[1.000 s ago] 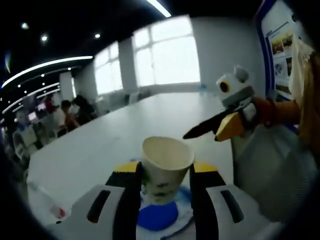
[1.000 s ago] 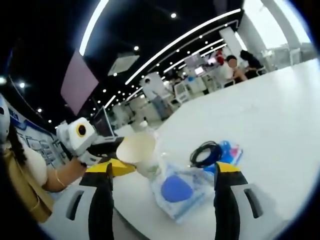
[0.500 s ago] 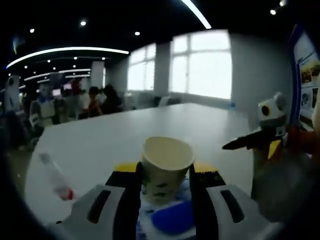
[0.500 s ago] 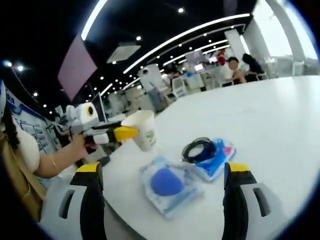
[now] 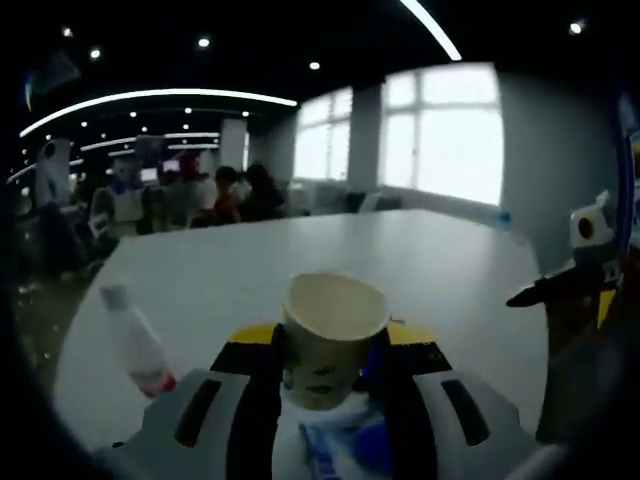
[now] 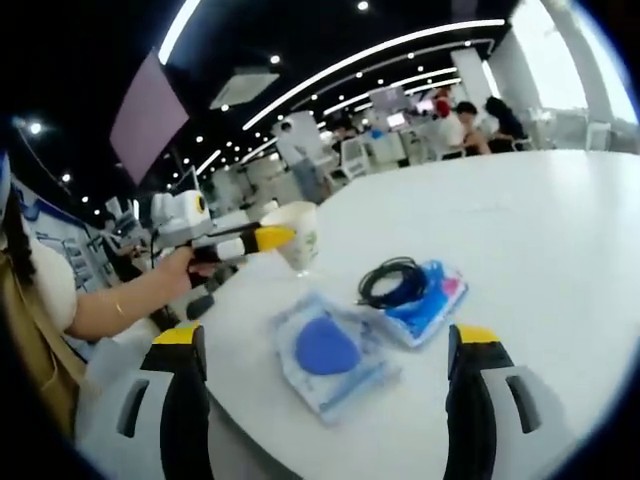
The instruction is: Arrange the tabletop items into an orderly group along one side of the table until the central work area is clear of visible clutter.
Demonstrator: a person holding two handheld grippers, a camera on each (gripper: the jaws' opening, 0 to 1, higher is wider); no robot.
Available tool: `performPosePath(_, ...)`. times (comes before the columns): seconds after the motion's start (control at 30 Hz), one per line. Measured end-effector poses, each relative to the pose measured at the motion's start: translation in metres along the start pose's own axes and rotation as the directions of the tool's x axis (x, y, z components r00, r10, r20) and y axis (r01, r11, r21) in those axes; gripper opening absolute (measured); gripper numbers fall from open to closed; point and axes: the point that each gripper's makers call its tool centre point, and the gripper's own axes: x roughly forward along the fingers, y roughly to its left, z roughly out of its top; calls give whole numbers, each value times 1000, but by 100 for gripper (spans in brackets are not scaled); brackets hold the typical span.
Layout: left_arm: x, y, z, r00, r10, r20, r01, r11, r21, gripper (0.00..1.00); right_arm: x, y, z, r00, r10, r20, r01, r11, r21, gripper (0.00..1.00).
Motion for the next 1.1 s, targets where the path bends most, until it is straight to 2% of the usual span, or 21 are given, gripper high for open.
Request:
performPosePath(0.17, 11, 20, -9, 998, 63, -3, -63, 998, -26, 36, 1, -3, -5, 1000, -13, -26, 13, 1000, -17, 99)
performPosePath(0.27, 15, 34, -15, 991, 134, -16, -134, 991, 3, 36, 1, -4, -7, 999, -17, -38, 16, 1000, -20, 99)
performPosePath(0.37, 21, 43, -20, 987, 162, -3, -162, 985, -68, 36, 3, -5, -10, 999, -18, -49, 18, 1000, -19, 99)
performPosePath(0.5, 28, 55, -30, 981, 194, -20, -195, 979, -67, 35, 4, -5, -14, 998, -22, -66, 21, 999, -25, 99)
performPosePath(0.8, 40, 66, -50, 973, 229, -41, -232, 968, -100, 36, 6, -10, -22, 994, -36, -106, 33, 999, -31, 99)
performPosePath(1.1, 41, 78, -65, 963, 261, -65, -267, 955, -133, 36, 7, -12, -28, 990, -43, -133, 39, 999, -29, 98)
